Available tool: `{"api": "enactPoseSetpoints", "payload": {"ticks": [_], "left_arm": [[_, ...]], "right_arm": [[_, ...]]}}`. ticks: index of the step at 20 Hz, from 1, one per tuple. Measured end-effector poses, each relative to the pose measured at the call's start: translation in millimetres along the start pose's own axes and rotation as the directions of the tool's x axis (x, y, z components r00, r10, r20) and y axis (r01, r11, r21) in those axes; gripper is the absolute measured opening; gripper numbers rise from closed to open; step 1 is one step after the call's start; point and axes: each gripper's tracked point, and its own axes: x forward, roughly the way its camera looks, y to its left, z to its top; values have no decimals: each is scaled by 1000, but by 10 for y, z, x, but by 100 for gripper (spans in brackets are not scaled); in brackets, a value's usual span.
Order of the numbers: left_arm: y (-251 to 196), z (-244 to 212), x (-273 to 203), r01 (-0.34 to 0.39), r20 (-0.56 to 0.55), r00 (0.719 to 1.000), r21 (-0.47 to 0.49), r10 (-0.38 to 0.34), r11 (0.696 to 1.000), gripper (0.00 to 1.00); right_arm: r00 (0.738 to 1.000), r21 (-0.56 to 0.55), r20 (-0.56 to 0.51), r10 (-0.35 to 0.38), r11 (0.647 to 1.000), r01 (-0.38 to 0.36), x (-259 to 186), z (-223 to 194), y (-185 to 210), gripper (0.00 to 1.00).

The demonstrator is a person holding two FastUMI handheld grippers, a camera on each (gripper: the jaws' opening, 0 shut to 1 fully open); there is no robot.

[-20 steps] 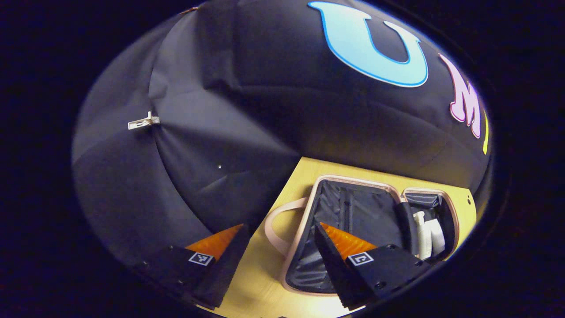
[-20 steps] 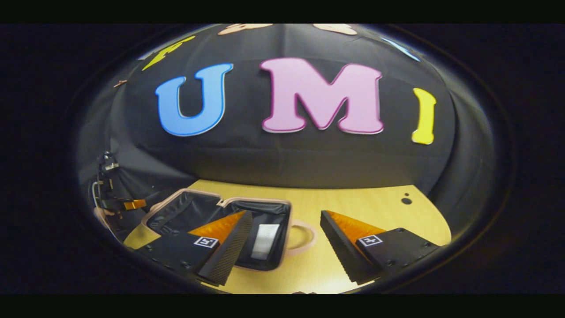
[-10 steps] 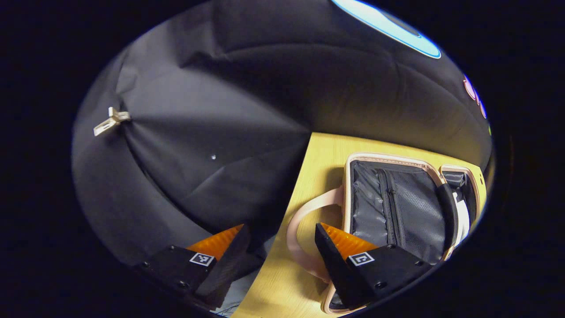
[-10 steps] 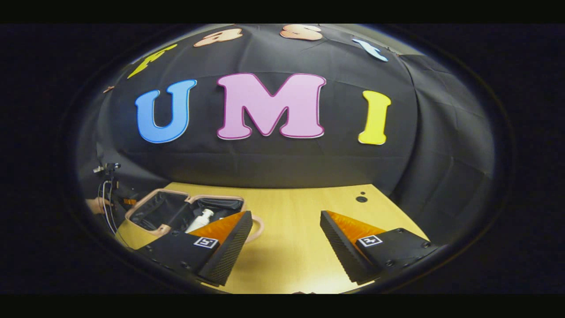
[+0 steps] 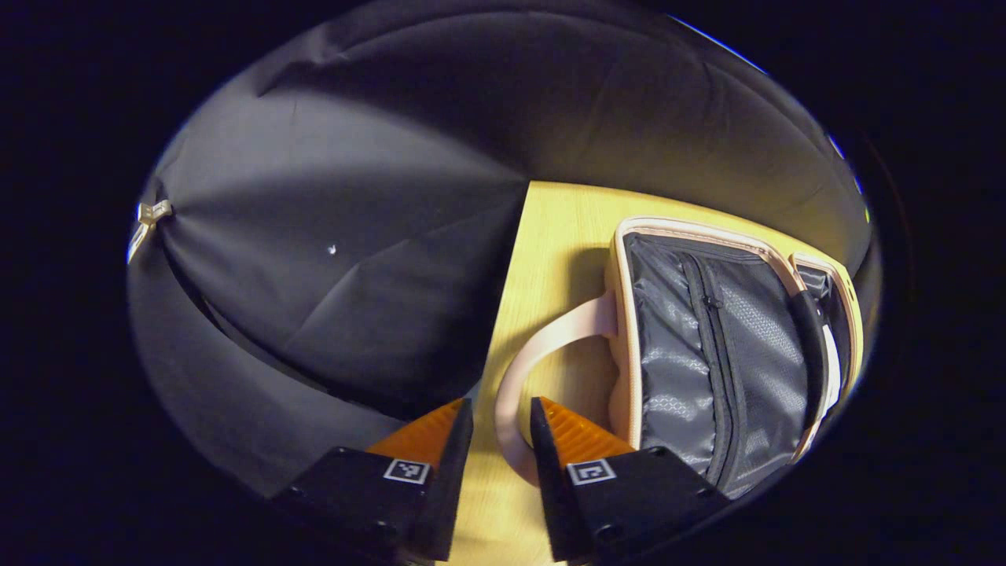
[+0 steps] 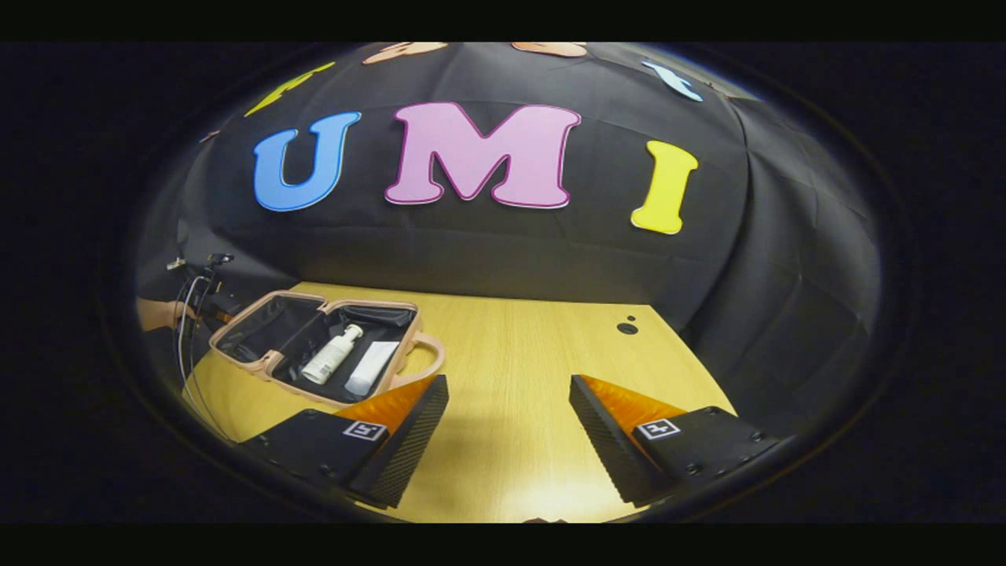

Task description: First open the suitcase, pack the skin care products into it, and then close the suitcase.

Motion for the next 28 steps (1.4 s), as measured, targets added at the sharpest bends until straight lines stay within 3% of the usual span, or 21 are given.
{"api": "enactPoseSetpoints", "payload": {"ticks": [1,2,3,7,10,11,12,14,18,23,28], "left_arm": [[-17,-16,29,-1,-5,1000,-8,1,1000,44],[-6,-14,38,0,2,1000,-22,1,1000,27],[6,-9,20,8,7,1000,-42,-8,999,31],[30,88,-42,12,90,996,-136,0,991,20],[42,185,-245,3,121,993,-112,10,994,15],[44,280,-361,-2,148,989,-102,17,995,19],[50,363,-478,-7,174,984,-86,22,996,13],[12,553,-836,0,240,971,-67,16,998,13],[-147,1022,-1800,83,360,931,-60,-56,995,10],[-995,1534,-2773,189,470,860,67,-198,980,8],[-2107,1684,-3272,266,511,803,150,-305,952,8]], "right_arm": [[1000,13,-15,2,1000,-2,3,-34,0,100],[1000,25,-24,2,1000,-1,12,-51,-13,99],[1000,34,-22,-1,999,2,6,-50,-28,99],[999,-3,-34,-1,1000,1,-16,-117,-99,99],[999,-22,-53,12,1000,-13,-29,-170,-93,99],[999,-17,-52,15,1000,-16,-23,-160,-77,99],[999,-8,-45,21,1000,-21,-24,-135,-49,99],[1000,2,-24,19,1000,-19,-18,-73,-26,99],[999,47,-7,37,998,-36,-10,9,75,98],[999,53,31,43,998,-45,-116,95,61,98],[997,84,57,43,995,-48,-234,140,-124,99]]}}
